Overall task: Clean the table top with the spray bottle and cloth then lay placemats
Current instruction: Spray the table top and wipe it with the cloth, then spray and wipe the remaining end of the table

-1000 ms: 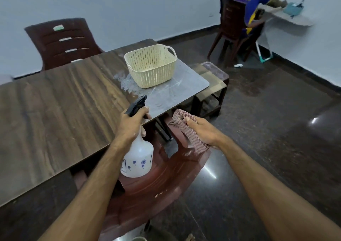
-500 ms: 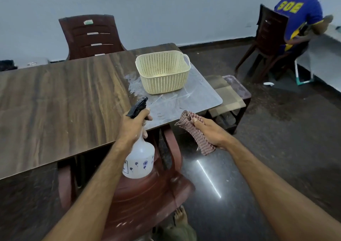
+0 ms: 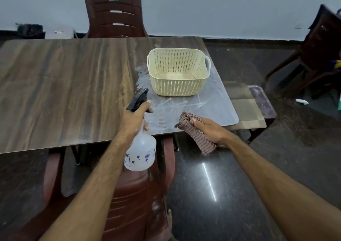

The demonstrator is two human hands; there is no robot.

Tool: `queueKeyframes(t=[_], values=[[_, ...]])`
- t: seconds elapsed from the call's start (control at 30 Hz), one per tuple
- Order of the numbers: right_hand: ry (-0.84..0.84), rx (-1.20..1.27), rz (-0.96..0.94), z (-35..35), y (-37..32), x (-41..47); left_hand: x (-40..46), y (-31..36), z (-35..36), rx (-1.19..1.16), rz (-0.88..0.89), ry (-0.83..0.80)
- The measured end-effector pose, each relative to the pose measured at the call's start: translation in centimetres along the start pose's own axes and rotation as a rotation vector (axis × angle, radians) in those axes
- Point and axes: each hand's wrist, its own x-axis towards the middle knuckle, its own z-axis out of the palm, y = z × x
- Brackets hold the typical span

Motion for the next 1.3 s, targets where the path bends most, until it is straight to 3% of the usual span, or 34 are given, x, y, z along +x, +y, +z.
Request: queueKeyframes(t=[0.2,0.5,0.87,1.17,1.3], values=[[-0.072,-0.023,-0.038,-2.1,-3.4,4.1,1.5,2.6,0.4,-0.156,0.035,0.127],[-0.129,0.048,-0.133,-11.4,-10.7,14.5,8.2,6.0,3.1,-0.063,0.124,0.252],[-0.188,-0.374,-0.262,-19.0,-15.3,26.0,23.0,12.8,13.9,0.016,0.272,0.351],[-0.181,-0.548,-0.424,-16.5,-11.9,33.1,29.4,5.5,18.2,0.111,0.269,0.335],[-0.249,-0.644,-0.371,-15.4,-9.4,35.0,30.6,0.6,18.3,0.164,0.204,0.392]])
